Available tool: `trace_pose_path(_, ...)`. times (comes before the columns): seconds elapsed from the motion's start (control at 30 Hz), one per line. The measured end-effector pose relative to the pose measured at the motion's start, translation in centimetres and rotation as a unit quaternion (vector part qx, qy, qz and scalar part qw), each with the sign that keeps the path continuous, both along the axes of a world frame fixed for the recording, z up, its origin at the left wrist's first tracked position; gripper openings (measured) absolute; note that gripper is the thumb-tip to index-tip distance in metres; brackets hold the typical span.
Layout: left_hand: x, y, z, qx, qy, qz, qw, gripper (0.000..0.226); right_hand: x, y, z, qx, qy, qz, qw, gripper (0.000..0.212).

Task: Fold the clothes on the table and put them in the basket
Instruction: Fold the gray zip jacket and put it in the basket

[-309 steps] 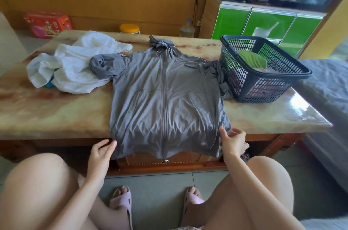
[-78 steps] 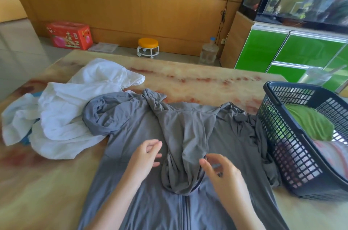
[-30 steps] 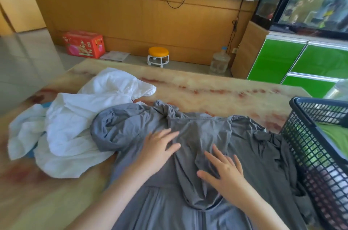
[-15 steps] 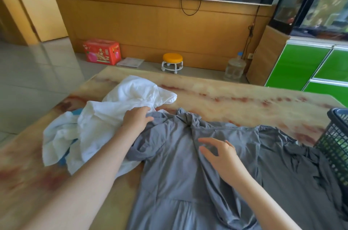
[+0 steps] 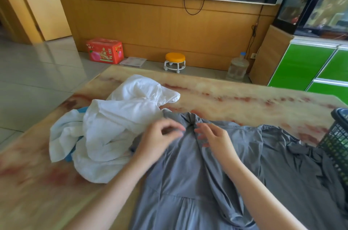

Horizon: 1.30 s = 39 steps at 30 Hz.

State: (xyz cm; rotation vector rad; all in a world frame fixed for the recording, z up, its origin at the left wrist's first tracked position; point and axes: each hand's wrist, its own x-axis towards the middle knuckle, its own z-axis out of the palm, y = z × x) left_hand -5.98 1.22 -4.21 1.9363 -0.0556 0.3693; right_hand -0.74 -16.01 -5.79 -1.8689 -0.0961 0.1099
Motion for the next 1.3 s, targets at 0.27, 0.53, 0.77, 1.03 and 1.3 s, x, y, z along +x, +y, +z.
trace_pose_path(0.27, -2.3, -2.1, -5.0, 0.065, 0.163, -0.168, 0.97, 0.028, 1.5, 2.8, -2.3, -0.158, 0.044, 0.051, 0.985, 0.05)
trace_pose_path(0.53, -3.1, 0.1, -5.9, 0.219, 0.04, 0.017, 0.975, 0.023, 1.6, 3.8, -2.0, -0.26, -0.049, 0.017, 0.964, 0.01)
trace_pose_path(0.77, -3.5, 0.4, -6.9, 0.264, 0.028, 0.044, 0.963, 0.022, -2.3, -4.2, -0.1, -0.274, -0.061, -0.131, 0.951, 0.012)
trace_pose_path(1.03, -2.6, 1.1, -6.3, 0.293, -0.023, 0.08, 0.953, 0.025, -1.6, -5.6, -0.5, -0.31, -0.093, -0.003, 0.946, 0.056)
trace_pose_path(1.3, 0.3, 3.0, -5.8, 0.382, 0.037, 0.023, 0.923, 0.035, 0.6, -1.2, -2.8, -0.369, -0.16, 0.02, 0.915, 0.012)
